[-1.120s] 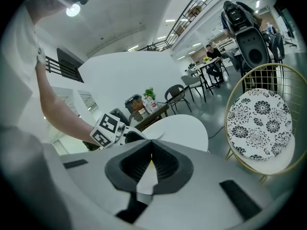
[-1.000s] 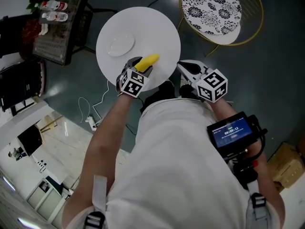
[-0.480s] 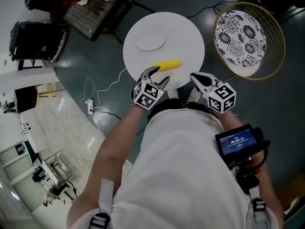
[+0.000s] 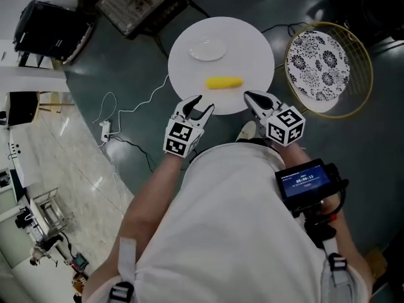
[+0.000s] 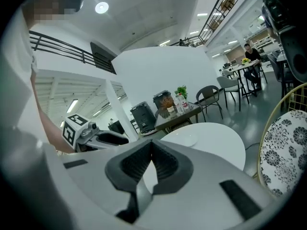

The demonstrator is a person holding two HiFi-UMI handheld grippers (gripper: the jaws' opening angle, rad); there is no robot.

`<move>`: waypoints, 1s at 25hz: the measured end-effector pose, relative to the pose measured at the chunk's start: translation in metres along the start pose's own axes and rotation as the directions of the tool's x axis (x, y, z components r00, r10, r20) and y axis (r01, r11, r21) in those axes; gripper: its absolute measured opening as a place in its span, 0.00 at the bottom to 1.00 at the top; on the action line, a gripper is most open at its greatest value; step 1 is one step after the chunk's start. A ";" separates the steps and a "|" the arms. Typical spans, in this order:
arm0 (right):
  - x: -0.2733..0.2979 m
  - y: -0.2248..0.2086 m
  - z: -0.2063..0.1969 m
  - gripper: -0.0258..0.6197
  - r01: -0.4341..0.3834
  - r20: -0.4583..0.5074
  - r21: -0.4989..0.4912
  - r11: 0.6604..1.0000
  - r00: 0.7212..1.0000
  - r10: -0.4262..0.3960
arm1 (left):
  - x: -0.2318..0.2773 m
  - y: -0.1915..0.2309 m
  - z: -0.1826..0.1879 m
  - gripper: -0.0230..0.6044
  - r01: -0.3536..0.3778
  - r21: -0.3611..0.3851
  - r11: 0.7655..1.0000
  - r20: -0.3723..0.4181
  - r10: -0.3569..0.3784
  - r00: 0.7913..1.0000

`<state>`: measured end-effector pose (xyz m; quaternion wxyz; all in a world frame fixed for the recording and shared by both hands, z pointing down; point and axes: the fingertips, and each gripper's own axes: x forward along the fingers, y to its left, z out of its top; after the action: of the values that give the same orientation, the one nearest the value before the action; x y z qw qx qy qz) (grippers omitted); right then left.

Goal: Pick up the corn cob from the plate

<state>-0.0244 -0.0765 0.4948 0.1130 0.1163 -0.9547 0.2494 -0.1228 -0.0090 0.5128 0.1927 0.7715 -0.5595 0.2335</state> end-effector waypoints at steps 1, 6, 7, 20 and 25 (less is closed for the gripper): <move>-0.002 0.008 -0.001 0.05 -0.001 0.001 -0.013 1.000 1.000 0.001 | -0.011 -0.002 -0.006 0.34 -0.014 -0.018 1.000 0.021 0.015 1.000; -0.009 0.048 -0.007 0.05 -0.001 0.011 -0.050 0.999 1.000 0.002 | -0.067 -0.001 -0.029 0.14 -0.082 -0.093 0.992 0.101 0.091 0.991; -0.011 0.054 -0.007 0.05 0.000 0.011 -0.053 0.999 1.000 0.001 | -0.076 -0.001 -0.031 0.10 -0.090 -0.107 0.990 0.114 0.102 0.988; -0.052 0.156 -0.054 0.05 -0.011 0.009 -0.111 0.994 1.000 0.012 | -0.174 -0.038 -0.092 0.05 -0.096 -0.207 0.974 0.183 0.135 0.974; -0.054 0.156 -0.056 0.05 -0.004 0.010 -0.105 0.994 1.000 0.005 | -0.173 -0.038 -0.104 0.05 -0.086 -0.226 0.970 0.171 0.127 0.977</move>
<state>-0.0081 0.0926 0.4575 0.1133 0.1095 -0.9674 0.1983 -0.1472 0.1939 0.4969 0.2106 0.7329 -0.6378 0.1087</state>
